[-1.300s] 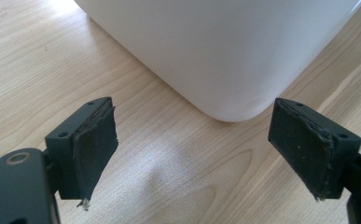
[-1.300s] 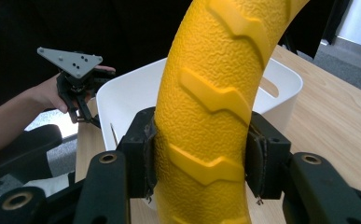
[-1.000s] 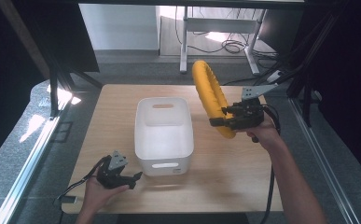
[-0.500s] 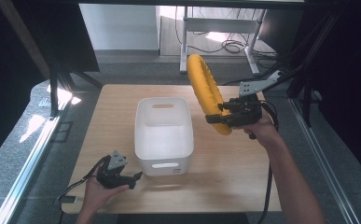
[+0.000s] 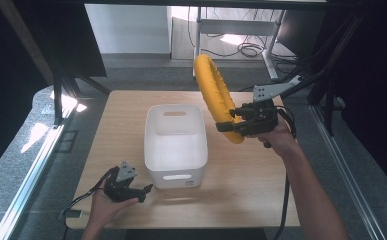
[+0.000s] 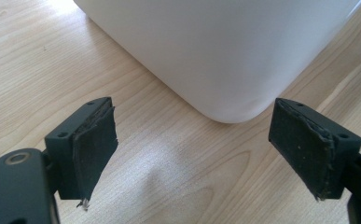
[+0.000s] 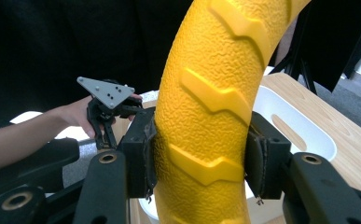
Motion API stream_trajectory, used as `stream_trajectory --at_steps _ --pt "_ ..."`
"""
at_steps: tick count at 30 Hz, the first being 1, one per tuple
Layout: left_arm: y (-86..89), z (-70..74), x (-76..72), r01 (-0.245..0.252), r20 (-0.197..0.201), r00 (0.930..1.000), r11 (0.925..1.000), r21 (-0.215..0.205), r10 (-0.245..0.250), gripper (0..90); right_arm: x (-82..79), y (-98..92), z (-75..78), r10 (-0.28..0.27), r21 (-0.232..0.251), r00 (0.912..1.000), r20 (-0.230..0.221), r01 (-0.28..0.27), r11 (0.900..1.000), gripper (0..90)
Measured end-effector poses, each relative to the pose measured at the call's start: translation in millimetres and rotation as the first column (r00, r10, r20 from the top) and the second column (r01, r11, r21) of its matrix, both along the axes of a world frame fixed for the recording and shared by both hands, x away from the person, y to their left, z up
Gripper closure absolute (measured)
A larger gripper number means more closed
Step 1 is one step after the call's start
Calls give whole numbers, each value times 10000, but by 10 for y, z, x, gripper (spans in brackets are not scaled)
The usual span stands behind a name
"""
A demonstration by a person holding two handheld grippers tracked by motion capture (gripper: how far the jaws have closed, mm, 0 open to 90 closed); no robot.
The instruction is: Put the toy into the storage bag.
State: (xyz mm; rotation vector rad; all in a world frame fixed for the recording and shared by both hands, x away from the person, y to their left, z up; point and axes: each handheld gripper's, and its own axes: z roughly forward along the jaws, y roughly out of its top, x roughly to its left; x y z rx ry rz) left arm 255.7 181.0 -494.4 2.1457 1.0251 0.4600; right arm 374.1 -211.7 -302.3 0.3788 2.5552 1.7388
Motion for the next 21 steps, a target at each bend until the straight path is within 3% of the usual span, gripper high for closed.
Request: stream_trajectory --at_steps 21 --pt "2 10 0 -25 -5 10000 10000 -43 25 152 -58 158 138 509 218 9985 187 -513 9984 514"
